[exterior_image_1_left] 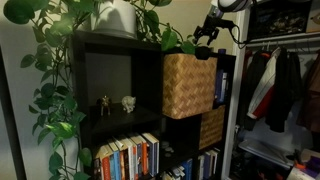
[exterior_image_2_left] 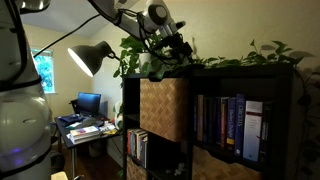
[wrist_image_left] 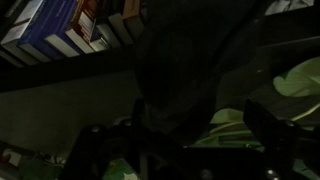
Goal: Pull out the topmost basket, pick up the black clothing from the top of the book shelf and put it inside the basket, push the basket backwards
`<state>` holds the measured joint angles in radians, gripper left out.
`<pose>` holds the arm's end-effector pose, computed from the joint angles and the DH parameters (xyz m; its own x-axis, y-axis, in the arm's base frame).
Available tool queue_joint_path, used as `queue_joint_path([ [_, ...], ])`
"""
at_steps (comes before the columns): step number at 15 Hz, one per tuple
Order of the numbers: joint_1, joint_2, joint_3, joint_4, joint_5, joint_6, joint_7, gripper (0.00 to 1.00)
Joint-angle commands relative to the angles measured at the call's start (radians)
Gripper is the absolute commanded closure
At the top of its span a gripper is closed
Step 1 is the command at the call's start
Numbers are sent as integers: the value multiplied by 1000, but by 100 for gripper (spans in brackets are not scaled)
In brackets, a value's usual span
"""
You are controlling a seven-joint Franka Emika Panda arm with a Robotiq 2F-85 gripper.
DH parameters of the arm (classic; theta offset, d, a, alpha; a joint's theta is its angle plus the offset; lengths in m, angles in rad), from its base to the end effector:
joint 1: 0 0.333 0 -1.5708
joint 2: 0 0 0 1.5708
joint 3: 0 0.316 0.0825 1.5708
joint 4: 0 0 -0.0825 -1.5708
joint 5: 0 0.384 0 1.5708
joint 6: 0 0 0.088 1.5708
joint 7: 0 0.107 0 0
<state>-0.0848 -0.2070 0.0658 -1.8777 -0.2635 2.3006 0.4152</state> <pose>0.5403 -0.0120 0.6689 0.7434 -0.2373 0.6253 -0.3206 -0.9470 0.0218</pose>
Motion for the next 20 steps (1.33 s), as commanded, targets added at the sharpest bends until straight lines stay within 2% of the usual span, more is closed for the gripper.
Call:
queue_joint_path([
  [1, -1, 23, -34, -9, 9, 85, -56, 0],
  [7, 5, 59, -66, -23, 63, 158, -84, 0],
  [8, 7, 60, -65, -25, 68, 164, -84, 11],
  [9, 10, 56, -64, -28, 75, 169, -85, 26],
  [19, 35, -29, -55, -88, 188, 176, -114, 93],
  [20, 38, -48, -56, -103, 203, 177, -121, 93],
])
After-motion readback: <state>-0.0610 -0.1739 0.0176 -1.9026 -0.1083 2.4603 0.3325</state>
